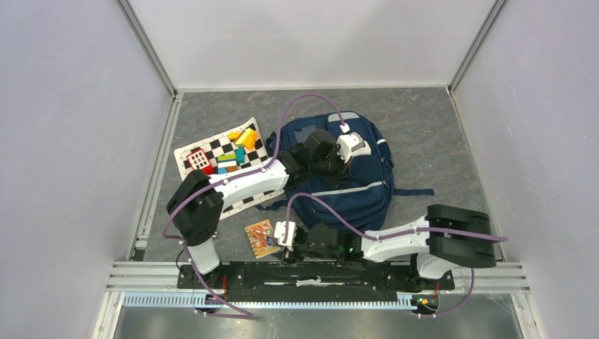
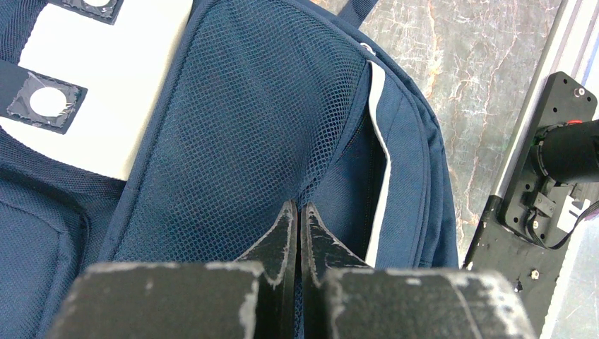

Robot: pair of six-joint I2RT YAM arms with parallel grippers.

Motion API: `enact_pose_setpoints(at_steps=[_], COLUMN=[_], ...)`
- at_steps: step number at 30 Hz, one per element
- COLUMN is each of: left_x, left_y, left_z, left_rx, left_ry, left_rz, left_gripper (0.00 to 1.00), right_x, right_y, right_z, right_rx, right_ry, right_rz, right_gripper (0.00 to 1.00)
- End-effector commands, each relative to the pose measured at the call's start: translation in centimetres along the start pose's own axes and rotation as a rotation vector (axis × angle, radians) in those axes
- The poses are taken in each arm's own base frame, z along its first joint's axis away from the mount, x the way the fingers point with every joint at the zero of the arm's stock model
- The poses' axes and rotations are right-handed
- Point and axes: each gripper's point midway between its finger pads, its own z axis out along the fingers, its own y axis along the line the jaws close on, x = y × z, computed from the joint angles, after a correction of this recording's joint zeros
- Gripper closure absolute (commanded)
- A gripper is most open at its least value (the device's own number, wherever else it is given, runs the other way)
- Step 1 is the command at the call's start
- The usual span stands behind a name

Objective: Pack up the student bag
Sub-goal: Unzip the student bag at the center of the board, then pick up the stationery from the center of the board.

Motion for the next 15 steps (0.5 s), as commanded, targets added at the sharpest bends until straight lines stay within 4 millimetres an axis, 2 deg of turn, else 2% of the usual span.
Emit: enact_pose_setpoints(at_steps=[1,7,15], left_x=[-3.8,-3.6,-3.5], left_y=[-1.6,-1.5,-1.4], left_z=[-0.2,-0.1,-0.1], left_rx=[0.064,0.064,0.057], left_ry=[-0.100,-0.097,-0.094], left_rz=[0.014,0.012,0.017], left_gripper=[0.98,0.98,0.98], right_x=[-1.8,0.4,1.5], right_y=[-0.1,-0.7,-1.2], right_z=[2.1,3.4,4.7], right_rx=[0.021,0.067,0.100], right_ry=[-0.051,0.010,0.027], right_rz=[-0.037,-0.047,-0.062], right_gripper=[0.41,0.46,0.50])
